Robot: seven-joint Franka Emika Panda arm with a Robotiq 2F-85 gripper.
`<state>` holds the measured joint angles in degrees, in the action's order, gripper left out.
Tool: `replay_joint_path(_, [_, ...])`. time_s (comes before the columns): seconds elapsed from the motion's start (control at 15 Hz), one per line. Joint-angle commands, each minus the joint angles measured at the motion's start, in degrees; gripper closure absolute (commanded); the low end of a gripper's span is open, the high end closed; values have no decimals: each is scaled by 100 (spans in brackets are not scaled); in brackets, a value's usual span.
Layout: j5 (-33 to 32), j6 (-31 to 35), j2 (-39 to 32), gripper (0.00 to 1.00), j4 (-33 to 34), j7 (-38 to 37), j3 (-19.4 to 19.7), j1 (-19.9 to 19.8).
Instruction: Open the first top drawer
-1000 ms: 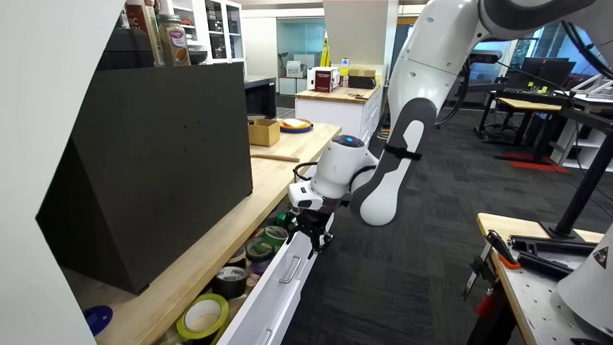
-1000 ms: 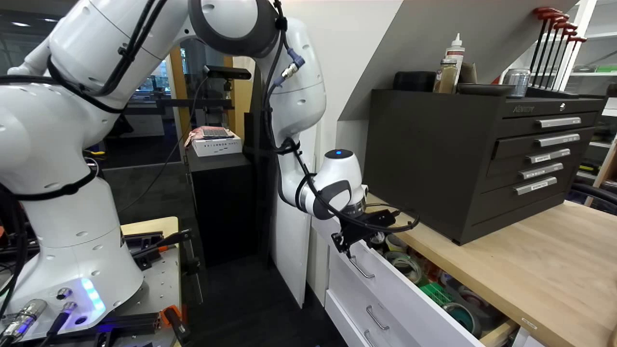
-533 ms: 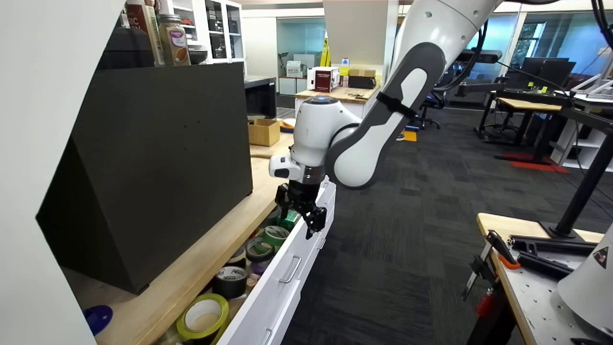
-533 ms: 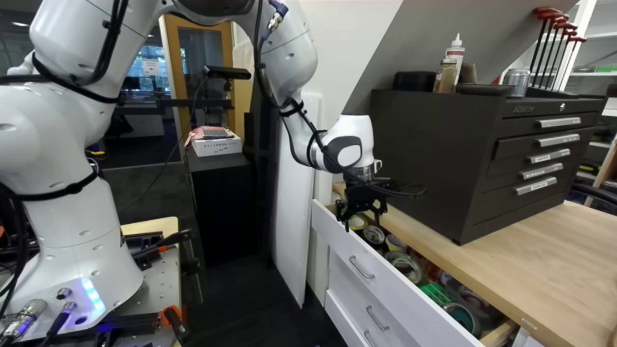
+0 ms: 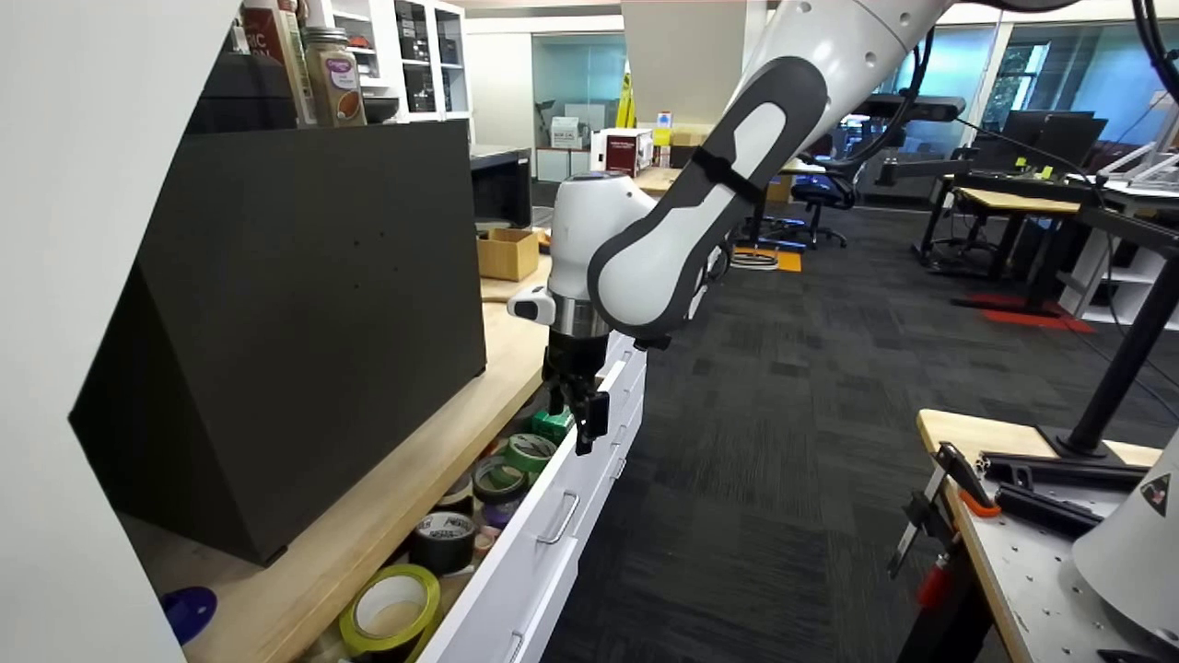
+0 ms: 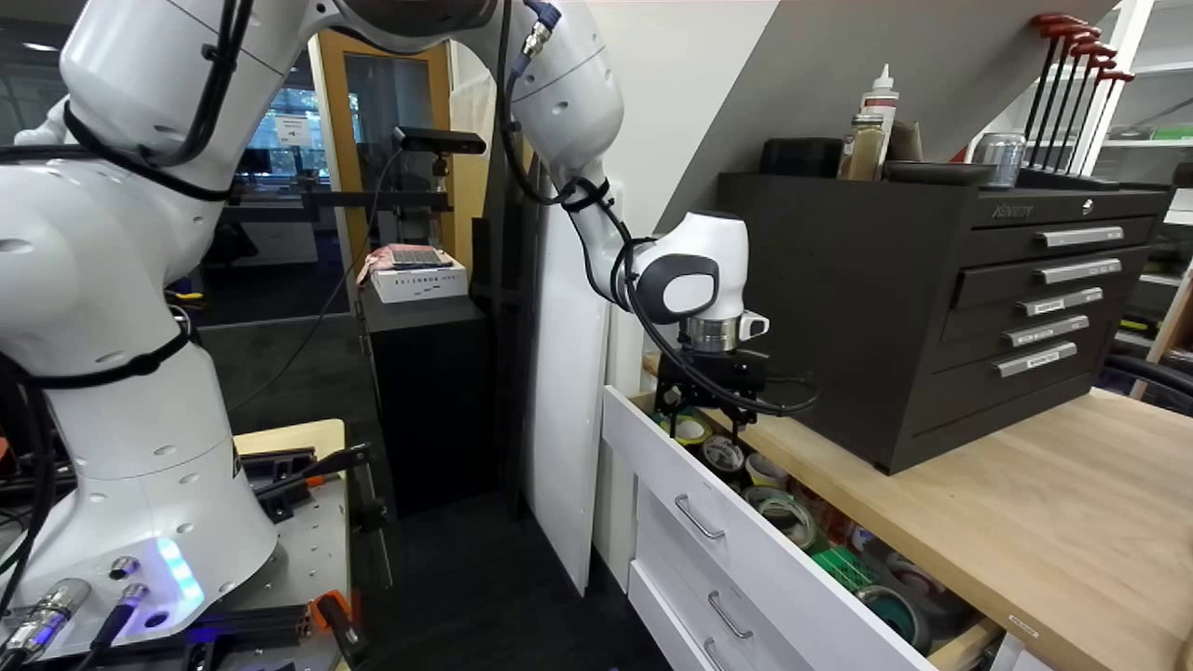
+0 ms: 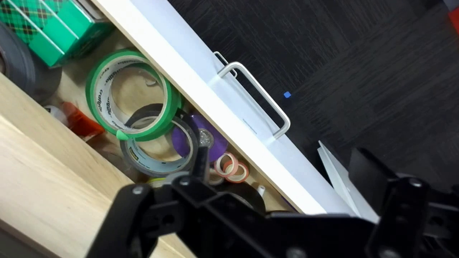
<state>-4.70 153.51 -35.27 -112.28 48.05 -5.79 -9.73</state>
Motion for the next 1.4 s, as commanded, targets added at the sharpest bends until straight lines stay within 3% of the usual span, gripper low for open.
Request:
replay_joint_path(0.0, [307, -156, -58, 0, 178, -809, 39, 44])
replay_joint_path(0.47, [-253, 556, -143, 0, 192, -2604, 691, 543])
replay_joint_path(0.67, [-424, 505, -325, 0, 375, -3067, 864, 688])
replay_joint_path(1.33, [-372, 407, -1116, 0, 1199, -3321, 782, 572])
